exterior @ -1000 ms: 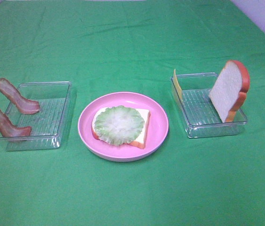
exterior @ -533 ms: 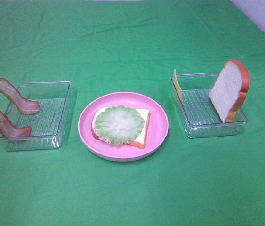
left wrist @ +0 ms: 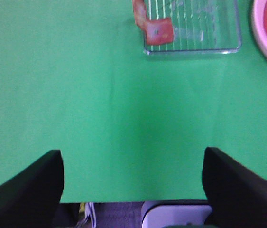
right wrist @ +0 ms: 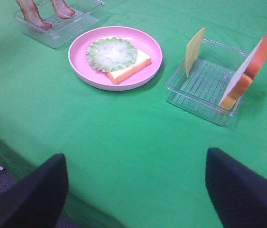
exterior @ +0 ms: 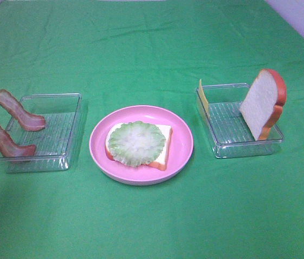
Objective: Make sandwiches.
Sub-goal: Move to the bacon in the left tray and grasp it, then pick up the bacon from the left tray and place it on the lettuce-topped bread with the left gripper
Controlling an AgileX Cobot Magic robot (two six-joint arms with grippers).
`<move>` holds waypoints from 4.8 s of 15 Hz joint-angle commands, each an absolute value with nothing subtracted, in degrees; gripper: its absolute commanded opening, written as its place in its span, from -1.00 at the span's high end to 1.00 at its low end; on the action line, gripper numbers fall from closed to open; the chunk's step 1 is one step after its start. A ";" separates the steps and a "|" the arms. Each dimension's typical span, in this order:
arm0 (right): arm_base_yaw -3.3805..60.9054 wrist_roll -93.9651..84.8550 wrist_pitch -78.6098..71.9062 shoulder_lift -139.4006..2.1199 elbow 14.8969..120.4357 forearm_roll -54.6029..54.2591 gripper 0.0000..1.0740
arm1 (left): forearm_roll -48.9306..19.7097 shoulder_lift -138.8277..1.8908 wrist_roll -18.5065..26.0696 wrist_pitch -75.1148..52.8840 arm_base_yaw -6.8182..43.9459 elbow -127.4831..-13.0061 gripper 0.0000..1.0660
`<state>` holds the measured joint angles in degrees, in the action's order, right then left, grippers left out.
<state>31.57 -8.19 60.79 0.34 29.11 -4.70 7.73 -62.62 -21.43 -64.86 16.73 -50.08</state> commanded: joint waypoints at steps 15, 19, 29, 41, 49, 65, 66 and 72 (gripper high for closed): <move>31.40 -8.65 61.02 1.15 28.99 -4.81 -0.41 | 9.51 -102.16 -24.92 -59.47 16.67 -71.28 -0.43; 31.40 -8.65 61.02 1.15 28.99 -4.81 -0.41 | 9.40 -103.71 -27.56 -59.82 14.50 -71.68 -0.43; 31.40 -8.59 61.02 1.15 28.99 -4.81 -0.41 | 9.28 -107.95 -27.33 -54.32 11.97 -71.91 -0.31; 31.40 -8.59 61.02 1.15 28.99 -4.81 -0.41 | 9.22 -109.26 -27.79 -51.05 11.97 -71.91 0.73; 31.40 -8.59 61.02 1.15 28.99 -4.81 -0.41 | 6.76 -109.09 -27.10 -51.51 11.97 -71.91 1.00; 31.40 -8.59 61.02 1.15 28.99 -4.81 -0.41 | -45.89 -99.92 9.97 -40.16 13.01 -71.91 1.00; 31.40 -8.59 61.02 1.15 28.99 -4.81 -0.41 | -48.53 -99.92 12.32 -40.05 13.41 -71.91 1.00; 31.40 -8.59 61.02 1.15 28.99 -4.81 -0.41 | -69.50 -104.97 29.45 -39.65 21.83 -71.91 1.00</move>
